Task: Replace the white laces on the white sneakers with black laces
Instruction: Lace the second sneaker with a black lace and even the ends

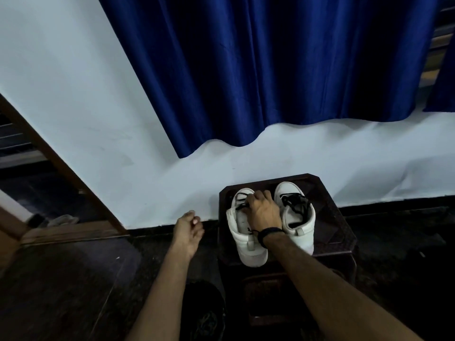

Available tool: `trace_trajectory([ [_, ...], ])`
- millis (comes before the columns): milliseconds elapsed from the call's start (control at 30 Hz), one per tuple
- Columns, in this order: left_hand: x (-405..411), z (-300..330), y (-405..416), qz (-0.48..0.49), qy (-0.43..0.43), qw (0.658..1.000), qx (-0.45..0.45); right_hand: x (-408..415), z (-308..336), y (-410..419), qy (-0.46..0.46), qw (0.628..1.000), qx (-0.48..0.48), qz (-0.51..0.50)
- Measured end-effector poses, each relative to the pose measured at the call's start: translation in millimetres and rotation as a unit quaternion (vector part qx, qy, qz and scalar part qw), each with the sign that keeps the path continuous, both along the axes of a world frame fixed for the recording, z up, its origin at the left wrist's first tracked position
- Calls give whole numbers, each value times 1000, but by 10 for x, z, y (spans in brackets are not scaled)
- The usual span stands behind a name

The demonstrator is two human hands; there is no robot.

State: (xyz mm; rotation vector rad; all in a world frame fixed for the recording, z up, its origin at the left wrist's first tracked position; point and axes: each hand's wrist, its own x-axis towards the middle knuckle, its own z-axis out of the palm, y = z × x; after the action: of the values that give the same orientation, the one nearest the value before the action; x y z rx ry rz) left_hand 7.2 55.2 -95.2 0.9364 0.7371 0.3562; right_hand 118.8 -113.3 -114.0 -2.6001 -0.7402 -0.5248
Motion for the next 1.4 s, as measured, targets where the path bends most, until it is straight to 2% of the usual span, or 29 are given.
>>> trace_trajectory([
  [33,-79,-1,18,-51,71,991,101,2,-4,6,-4,1000,-3,-3],
  [67,-156,20,-11,-111,134,964,199,3,-6,14,-7,1000,-10,-8],
  [133,-239,34,-119,-211,187,906,316,-5,0,21,-7,1000,-20,-15],
  [167,-255,30,-174,-232,176,899,326,-10,3,22,-2,1000,-18,-15],
  [200,-265,30,-231,-225,157,907,319,-16,1,23,4,1000,-14,-13],
  [300,-266,-71,-258,-137,133,945,267,-9,-11,7,22,1000,7,-16],
  [400,-367,-242,-185,-13,184,961,204,-10,-8,-1,35,999,17,-20],
  [467,-512,-364,-131,31,247,946,209,-9,-5,-1,39,999,15,-23],
  [567,-682,-509,-113,-63,360,878,308,-21,6,4,40,999,16,-24],
  [633,-667,-497,-171,-102,437,798,402,-33,5,13,36,999,15,-27],
  [667,-614,-471,-204,-97,441,759,469,-34,3,14,34,999,15,-29],
  [700,-544,-458,-224,-85,405,748,518,-35,-1,15,31,999,14,-30],
  [733,-460,-459,-243,-74,334,763,549,-33,-7,12,28,999,15,-32],
  [767,-362,-446,-273,-73,249,795,549,-30,-11,12,27,999,16,-33],
  [833,-167,-393,-377,-109,149,851,493,-20,-17,17,29,999,18,-34],
  [933,50,-346,-541,-144,116,886,426,-12,-33,19,19,999,1,-43],
  [1033,123,-358,-607,-65,79,902,419,-9,-31,19,18,999,-6,-50],
  [1100,79,-352,-580,4,91,908,409,-6,-24,15,22,998,-10,-55],
  [1200,-105,-386,-521,114,176,898,386,-8,-13,19,22,998,-26,-61],
  [1267,-227,-438,-501,121,214,891,381,-22,-10,26,27,997,-28,-60],
  [1400,-206,-419,-559,93,251,911,315,-28,-12,27,43,997,-21,-60],
])
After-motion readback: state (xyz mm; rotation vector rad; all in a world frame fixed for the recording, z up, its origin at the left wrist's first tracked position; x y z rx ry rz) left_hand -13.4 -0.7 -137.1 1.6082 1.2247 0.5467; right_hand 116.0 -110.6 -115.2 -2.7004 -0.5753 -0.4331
